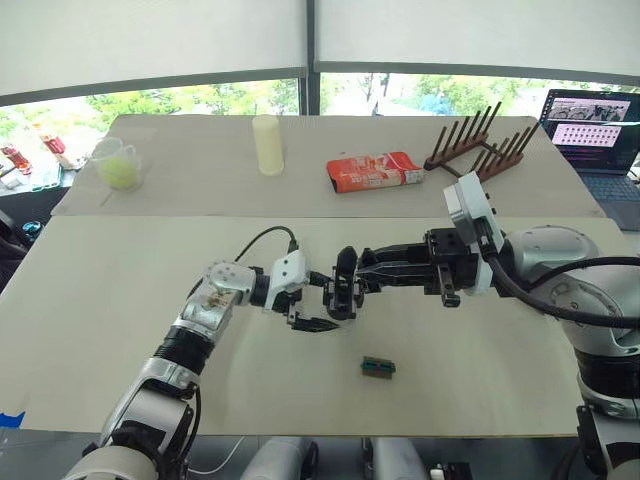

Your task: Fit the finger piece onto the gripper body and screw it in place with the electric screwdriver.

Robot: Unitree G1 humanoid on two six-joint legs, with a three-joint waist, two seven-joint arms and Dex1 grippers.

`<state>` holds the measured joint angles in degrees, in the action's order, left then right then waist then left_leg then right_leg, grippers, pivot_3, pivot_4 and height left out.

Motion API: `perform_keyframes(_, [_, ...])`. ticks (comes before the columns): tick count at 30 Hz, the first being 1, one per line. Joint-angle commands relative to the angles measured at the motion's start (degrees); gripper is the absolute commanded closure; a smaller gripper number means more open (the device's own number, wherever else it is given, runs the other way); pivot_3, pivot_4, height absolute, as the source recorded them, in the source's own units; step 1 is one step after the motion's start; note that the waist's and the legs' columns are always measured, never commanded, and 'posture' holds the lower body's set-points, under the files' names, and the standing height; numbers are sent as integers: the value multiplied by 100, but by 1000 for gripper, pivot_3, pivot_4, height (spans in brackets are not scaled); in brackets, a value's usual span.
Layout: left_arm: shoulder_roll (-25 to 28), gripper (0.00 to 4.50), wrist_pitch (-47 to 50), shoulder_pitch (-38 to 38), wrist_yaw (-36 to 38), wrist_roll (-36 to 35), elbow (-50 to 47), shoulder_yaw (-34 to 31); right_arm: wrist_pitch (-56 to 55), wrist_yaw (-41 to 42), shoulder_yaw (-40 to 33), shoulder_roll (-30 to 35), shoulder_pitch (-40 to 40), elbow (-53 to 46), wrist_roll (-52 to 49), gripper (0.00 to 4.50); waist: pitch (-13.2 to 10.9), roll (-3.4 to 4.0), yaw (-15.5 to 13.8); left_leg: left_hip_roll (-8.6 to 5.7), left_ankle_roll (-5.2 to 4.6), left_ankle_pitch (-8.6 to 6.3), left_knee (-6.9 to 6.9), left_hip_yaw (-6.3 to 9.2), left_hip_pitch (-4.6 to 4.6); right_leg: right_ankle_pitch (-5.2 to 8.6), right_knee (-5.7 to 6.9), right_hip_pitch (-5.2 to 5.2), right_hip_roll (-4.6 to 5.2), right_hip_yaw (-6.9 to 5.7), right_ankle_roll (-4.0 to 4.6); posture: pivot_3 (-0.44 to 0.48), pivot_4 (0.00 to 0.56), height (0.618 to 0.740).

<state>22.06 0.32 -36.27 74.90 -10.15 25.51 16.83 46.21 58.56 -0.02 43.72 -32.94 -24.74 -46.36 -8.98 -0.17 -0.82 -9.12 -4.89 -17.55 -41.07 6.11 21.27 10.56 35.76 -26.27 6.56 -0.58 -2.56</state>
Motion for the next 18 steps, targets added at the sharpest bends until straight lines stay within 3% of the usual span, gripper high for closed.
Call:
perform_keyframes(1, [-183,0,-213,-122,-32,58,183,-8,10,-66,-224,78,61,-247,-142,4183,0,0,0,0,0,0,0,0,0,0,0,0,0,0,0,0,150,740])
perform_keyframes(3, [-306,0,-355,-157,-80,100,347,-46,-47,-70,-222,78,137,-291,-89,4183,0,-1,0,-1,0,0,-1,0,0,0,0,0,0,0,0,0,150,740])
perform_keyframes(8, [-493,2183,-707,-201,-116,155,608,-82,-765,245,-174,-126,502,-444,127,4183,2,-3,-4,-1,-1,0,0,0,0,0,-1,0,2,0,0,0,150,740])
perform_keyframes(18, [-709,2194,-398,76,-492,240,198,-46,-1996,313,459,-973,883,256,1058,4183,2,-3,-13,-6,-3,1,-14,0,0,0,6,3,-9,-2,-1,0,150,740])
